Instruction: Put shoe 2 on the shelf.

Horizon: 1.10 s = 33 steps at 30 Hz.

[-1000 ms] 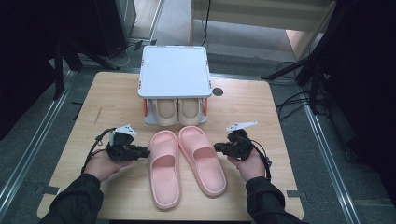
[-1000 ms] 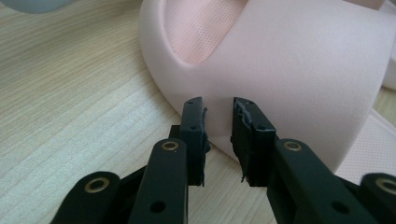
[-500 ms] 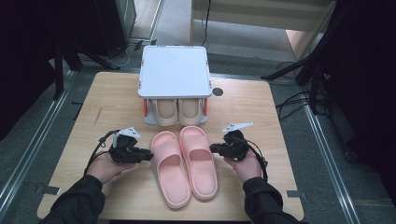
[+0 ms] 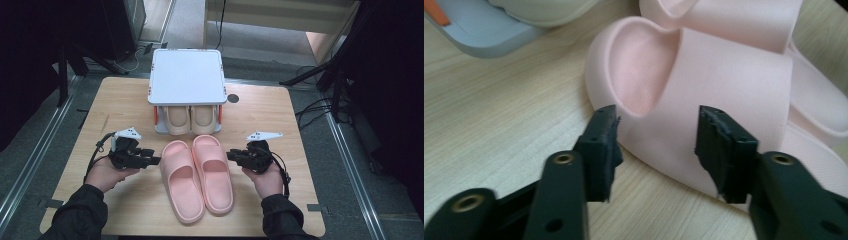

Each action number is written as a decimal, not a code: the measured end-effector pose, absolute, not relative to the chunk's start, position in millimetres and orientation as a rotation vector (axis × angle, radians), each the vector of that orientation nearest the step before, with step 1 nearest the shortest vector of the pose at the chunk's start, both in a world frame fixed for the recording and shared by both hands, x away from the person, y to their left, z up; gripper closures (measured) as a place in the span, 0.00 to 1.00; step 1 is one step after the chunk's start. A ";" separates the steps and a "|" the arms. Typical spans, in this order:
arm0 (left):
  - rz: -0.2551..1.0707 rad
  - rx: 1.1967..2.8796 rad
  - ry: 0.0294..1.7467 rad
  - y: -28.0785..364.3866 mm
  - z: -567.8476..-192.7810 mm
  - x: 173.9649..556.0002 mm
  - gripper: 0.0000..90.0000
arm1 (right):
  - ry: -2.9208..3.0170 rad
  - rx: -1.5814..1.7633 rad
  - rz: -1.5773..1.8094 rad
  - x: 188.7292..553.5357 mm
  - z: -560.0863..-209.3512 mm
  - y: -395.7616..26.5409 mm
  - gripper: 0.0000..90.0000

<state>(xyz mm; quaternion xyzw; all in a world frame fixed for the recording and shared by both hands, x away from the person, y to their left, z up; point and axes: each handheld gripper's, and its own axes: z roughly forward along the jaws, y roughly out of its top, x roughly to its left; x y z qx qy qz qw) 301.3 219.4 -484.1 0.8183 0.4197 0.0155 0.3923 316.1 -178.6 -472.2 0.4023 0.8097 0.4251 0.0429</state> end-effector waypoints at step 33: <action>0.082 2.007 1.097 238.6 -478.5 357.0 0.44 | 2.450 1.271 1.323 252.5 -499.1 -110.3 0.43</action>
